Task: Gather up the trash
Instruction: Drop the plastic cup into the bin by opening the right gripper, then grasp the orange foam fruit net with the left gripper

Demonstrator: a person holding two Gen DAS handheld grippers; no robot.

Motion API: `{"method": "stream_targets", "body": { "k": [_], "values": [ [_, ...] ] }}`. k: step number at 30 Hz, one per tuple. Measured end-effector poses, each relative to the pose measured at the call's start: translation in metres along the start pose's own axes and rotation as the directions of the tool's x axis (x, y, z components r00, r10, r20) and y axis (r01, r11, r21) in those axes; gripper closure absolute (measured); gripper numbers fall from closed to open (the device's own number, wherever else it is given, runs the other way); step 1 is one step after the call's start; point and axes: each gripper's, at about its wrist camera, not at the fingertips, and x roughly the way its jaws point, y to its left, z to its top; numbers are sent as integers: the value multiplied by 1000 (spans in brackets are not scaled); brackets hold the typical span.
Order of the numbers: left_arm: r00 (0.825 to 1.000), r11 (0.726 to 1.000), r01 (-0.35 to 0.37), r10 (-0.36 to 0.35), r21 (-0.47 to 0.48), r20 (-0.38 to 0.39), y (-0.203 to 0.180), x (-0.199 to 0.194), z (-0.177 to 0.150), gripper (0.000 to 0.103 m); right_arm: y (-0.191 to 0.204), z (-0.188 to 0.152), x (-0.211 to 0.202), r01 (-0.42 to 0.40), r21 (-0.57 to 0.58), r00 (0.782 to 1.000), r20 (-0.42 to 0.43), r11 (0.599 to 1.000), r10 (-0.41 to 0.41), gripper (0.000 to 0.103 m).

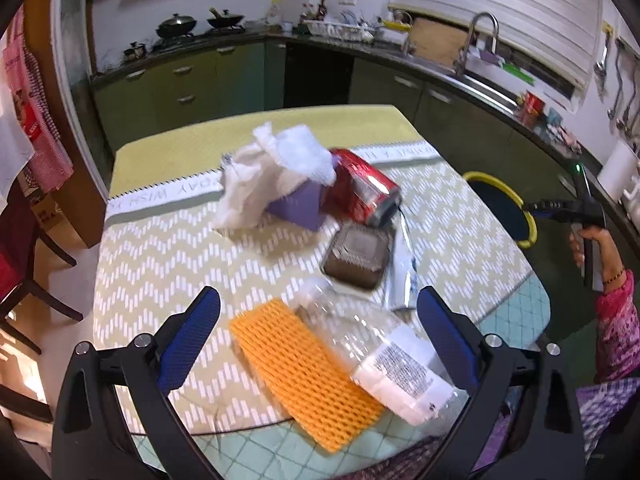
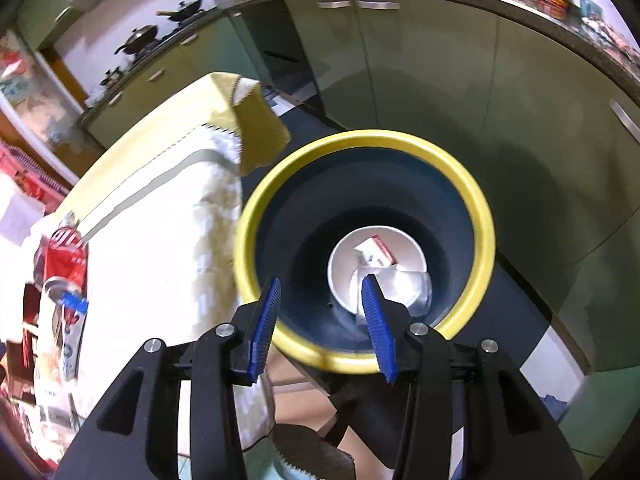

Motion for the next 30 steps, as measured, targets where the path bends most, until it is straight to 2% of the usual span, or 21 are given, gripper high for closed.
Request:
{"method": "stream_targets", "body": {
  "k": [5,9,10,12,17,22,30],
  "values": [
    [998,1000,13,-13,7,-62,-9,6,-6,9,8,-4,-7,-15,-28,1000,12,999,16,59],
    [990,998,-37,29,-53,-135,7,23,-13,9,10,-7,-11,-21,-43,999,25,999,22,59],
    [987,996,-44,31,-79,-157,14,27,-16,11,10,-7,-12,-24,-45,999,25,999,25,59],
    [979,990,-56,28,-132,-204,27,36,-23,23,9,-9,-13,-28,-48,999,26,998,29,59],
    [958,979,-22,-37,-203,-284,39,54,-39,31,7,-10,-9,-36,-50,999,17,998,37,59],
    [947,975,12,-82,-221,-310,37,63,-44,33,10,-11,-5,-42,-59,999,8,997,42,59],
    [933,967,23,-111,-252,-342,40,76,-51,34,14,-14,-3,-49,-70,999,0,996,49,59]
  ]
}}
